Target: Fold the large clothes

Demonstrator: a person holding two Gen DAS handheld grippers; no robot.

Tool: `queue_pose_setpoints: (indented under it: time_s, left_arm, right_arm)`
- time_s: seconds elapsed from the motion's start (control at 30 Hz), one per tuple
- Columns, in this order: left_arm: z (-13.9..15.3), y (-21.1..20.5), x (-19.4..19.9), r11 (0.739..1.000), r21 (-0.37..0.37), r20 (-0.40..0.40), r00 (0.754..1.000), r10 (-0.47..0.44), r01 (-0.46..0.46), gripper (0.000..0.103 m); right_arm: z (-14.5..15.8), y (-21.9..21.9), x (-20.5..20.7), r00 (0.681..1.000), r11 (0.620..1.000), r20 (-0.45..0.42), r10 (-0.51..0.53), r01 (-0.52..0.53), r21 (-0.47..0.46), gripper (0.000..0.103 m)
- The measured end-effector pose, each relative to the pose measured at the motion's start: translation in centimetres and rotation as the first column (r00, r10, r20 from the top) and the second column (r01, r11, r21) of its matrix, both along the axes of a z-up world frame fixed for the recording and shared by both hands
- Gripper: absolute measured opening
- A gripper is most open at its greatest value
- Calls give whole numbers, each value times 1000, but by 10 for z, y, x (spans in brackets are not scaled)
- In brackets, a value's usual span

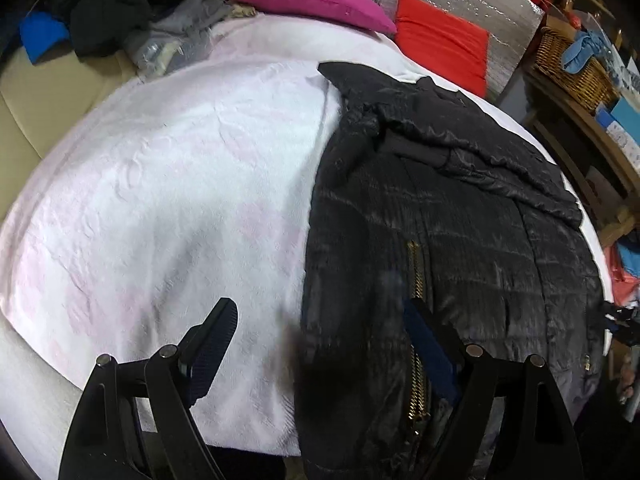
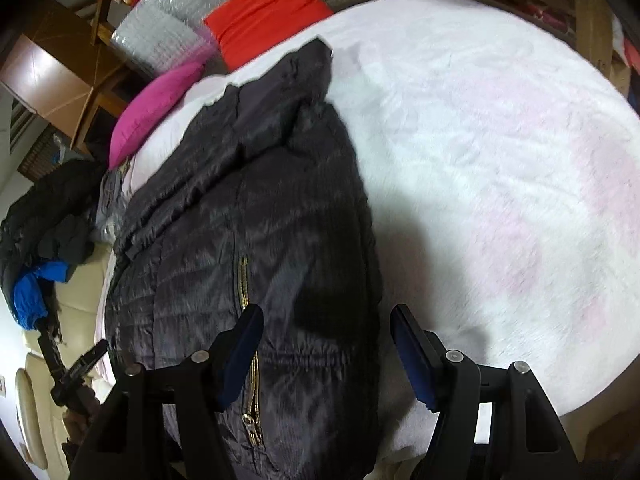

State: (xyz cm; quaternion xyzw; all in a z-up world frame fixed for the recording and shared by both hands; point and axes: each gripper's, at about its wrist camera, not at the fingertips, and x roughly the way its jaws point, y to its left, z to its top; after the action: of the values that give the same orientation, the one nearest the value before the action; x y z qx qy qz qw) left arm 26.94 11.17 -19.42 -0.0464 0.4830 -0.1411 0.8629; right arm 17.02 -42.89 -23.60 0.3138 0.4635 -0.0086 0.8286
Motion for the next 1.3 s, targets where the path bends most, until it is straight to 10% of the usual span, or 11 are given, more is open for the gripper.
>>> queue_pose_setpoints:
  time_s: [0.13, 0.23, 0.4, 0.53, 0.73, 0.87, 0.97, 1.13, 1.3]
  left_arm:
    - [-3, -2, -7, 995, -68, -27, 997, -70, 68, 81]
    - [-5, -8, -13, 988, -90, -40, 991, -130, 126, 50]
    - [-1, -14, -26, 983, -82, -16, 986, -168, 166, 50]
    - [-7, -14, -27, 983, -100, -65, 984, -164, 157, 77]
    - [-8, -21, -35, 982, -74, -54, 982, -179, 174, 75]
    - [-6, -26, -37, 983, -41, -39, 983, -178, 176, 33]
    - [-2, -22, -36, 984, -52, -12, 985, -173, 172, 20]
    - [1, -17, -40, 982, -66, 5, 984, -180, 180, 20]
    - [-5, -25, -43, 974, -66, -35, 975, -218, 216, 66]
  right_arm:
    - [-5, 12, -1, 999, 999, -5, 43, -43, 6, 70]
    - [-7, 21, -5, 996, 996, 2, 84, -84, 32, 71]
    - [-18, 39, -14, 986, 985, -32, 166, -164, 59, 71]
    - [-20, 56, -22, 974, 975, -58, 219, -217, 42, 71]
    - [-22, 66, -37, 968, 971, -72, 240, -239, 19, 71]
    - [-17, 79, -36, 965, 962, -71, 252, -258, -92, 50]
    - [-4, 84, -38, 965, 956, -18, 262, -262, -135, 40]
    - [6, 89, -33, 966, 956, 12, 257, -252, -150, 37]
    - [-10, 88, -26, 975, 969, -58, 215, -220, -108, 41]
